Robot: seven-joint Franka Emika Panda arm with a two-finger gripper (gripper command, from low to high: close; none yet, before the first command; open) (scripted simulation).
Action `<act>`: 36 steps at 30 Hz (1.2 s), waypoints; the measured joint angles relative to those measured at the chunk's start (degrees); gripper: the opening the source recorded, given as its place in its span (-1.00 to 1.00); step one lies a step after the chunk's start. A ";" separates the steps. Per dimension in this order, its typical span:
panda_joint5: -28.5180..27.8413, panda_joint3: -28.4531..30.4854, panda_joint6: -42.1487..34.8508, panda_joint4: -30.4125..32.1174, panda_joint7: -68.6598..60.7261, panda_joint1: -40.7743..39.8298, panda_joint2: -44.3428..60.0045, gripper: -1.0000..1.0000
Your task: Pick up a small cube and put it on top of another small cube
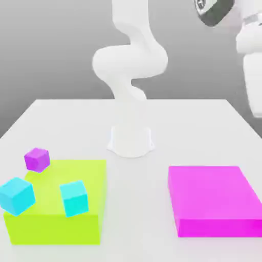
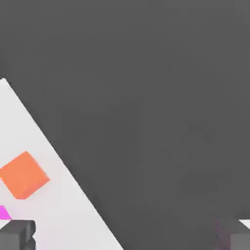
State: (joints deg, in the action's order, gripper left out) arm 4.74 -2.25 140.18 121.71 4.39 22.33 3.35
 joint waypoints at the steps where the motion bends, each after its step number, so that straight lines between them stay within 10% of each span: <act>1: -0.37 -0.33 0.38 -0.42 -1.36 0.50 2.06 0.00; 15: -10.78 -3.24 9.20 -6.42 -12.28 7.62 30.91 0.00; 16: -10.98 -3.04 10.27 -6.73 -12.19 7.80 32.34 -1.00; 27: -9.77 -3.58 4.92 -4.99 -12.90 6.89 25.33 -1.00; 36: -7.27 7.35 -1.20 6.42 -8.46 -3.52 6.95 -1.00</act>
State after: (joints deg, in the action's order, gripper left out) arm -2.54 5.10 138.98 128.14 -4.06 18.81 10.30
